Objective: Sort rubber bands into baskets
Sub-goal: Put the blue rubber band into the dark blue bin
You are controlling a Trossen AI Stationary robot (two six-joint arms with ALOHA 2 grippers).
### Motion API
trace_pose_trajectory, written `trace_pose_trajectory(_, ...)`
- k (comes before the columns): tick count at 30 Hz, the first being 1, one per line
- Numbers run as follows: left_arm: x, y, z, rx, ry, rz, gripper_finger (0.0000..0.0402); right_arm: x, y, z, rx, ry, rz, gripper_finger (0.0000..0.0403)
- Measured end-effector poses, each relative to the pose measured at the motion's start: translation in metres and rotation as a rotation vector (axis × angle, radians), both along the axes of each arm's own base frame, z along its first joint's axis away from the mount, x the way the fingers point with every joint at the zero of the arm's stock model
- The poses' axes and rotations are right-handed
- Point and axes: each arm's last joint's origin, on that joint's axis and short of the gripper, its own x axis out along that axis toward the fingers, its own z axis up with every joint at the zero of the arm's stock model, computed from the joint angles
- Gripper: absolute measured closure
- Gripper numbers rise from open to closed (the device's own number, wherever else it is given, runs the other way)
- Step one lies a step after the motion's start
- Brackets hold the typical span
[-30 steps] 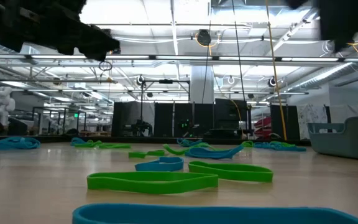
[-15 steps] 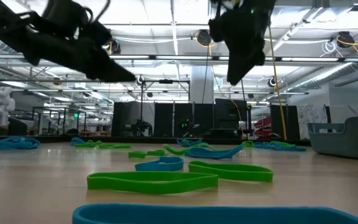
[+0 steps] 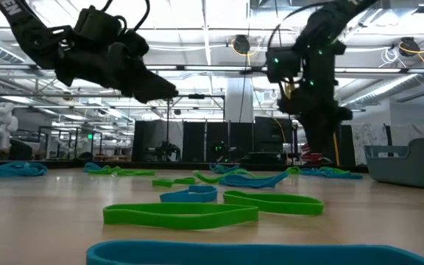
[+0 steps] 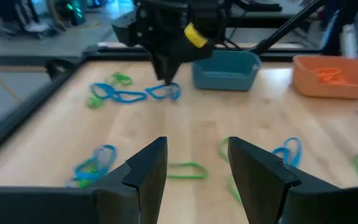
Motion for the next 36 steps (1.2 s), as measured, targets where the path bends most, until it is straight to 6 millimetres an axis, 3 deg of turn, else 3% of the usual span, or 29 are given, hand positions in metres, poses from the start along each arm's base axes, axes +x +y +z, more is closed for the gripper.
trace_pose_trajectory(3, 0.000, -0.003, -0.004, -0.056, 0.043, -0.009, 0.0224, -0.012, -0.006, -0.004, -0.067, -0.002, -0.088, 0.0291)
trace_pose_trajectory(12, 0.001, -0.018, -0.017, -0.131, 0.159, -0.055, 0.0224, -0.026, -0.014, -0.024, -0.046, -0.009, -0.266, 0.0291)
trace_pose_trajectory(21, 0.003, -0.026, -0.015, -0.129, 0.149, -0.085, 0.0224, -0.025, -0.007, -0.040, -0.047, -0.084, -0.318, 0.0291)
trace_pose_trajectory(31, 0.003, -0.026, -0.015, -0.128, 0.145, -0.084, 0.0224, -0.019, -0.005, -0.044, -0.049, -0.125, -0.347, 0.0291)
trace_pose_trajectory(36, -0.001, -0.027, -0.022, -0.137, 0.232, -0.086, 0.0224, -0.019, -0.005, -0.045, -0.060, -0.115, -0.363, 0.0291)
